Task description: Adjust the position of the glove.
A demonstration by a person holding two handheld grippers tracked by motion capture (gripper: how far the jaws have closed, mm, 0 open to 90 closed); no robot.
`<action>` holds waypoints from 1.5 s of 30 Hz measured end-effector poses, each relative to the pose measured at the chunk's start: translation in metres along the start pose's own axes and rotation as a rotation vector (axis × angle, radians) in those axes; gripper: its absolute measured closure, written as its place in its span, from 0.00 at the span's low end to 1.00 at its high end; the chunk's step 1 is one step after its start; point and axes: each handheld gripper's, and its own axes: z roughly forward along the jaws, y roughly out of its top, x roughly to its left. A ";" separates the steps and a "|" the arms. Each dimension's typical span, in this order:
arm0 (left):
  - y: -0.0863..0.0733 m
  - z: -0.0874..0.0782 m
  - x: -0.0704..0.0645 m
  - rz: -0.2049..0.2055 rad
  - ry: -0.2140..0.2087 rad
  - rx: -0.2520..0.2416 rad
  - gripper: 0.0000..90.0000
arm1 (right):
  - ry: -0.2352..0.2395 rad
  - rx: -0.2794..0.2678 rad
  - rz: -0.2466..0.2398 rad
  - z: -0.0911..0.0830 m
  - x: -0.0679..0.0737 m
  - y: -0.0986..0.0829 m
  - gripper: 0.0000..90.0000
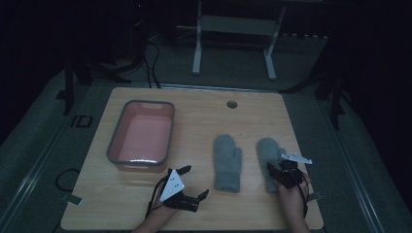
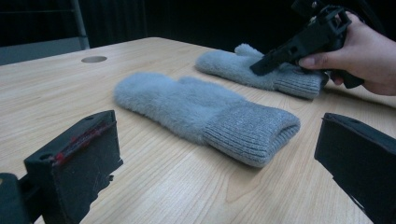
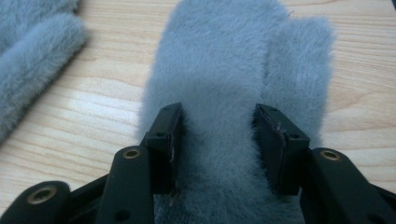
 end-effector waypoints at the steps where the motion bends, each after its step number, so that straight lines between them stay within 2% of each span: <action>1: 0.000 0.000 0.000 0.000 0.000 0.000 0.00 | 0.000 0.000 0.000 0.000 0.000 0.000 0.59; 5: 0.000 0.000 0.000 0.000 0.002 0.001 0.00 | -0.027 0.001 0.009 0.000 0.005 -0.001 0.71; 6: 0.000 0.000 0.000 0.000 0.002 0.001 0.00 | -0.050 0.004 -0.005 0.000 0.009 -0.001 0.79; 7: 0.000 0.000 0.000 0.000 0.002 0.001 0.00 | -0.050 0.004 -0.005 0.000 0.009 -0.001 0.79; 9: 0.000 0.000 0.000 0.002 0.002 0.001 0.00 | -0.058 0.012 -0.007 0.000 0.011 0.000 0.85; 12: 0.000 0.000 0.000 0.002 0.002 0.000 0.00 | -0.034 0.002 0.072 -0.004 0.005 0.001 0.90; 13: 0.000 0.000 0.000 0.000 0.002 -0.001 0.00 | -0.030 -0.008 0.089 -0.006 0.004 0.002 0.90; 18: 0.000 0.000 0.000 -0.003 0.004 0.001 0.00 | -0.044 -0.043 0.108 -0.019 0.008 0.012 0.90; 23: 0.000 0.000 0.000 0.002 0.005 0.002 0.00 | -0.053 -0.072 0.125 -0.031 0.020 0.028 0.90; 35: 0.000 -0.001 -0.001 0.010 -0.004 -0.002 0.00 | -0.067 -0.078 0.161 -0.043 0.039 0.039 0.90; 41: 0.000 -0.001 0.000 -0.004 -0.002 -0.004 0.00 | -0.048 -0.086 0.151 -0.052 0.059 0.046 0.90; 45: 0.000 -0.002 0.001 -0.011 0.005 -0.004 0.00 | -0.011 -0.098 0.129 -0.056 0.082 0.056 0.90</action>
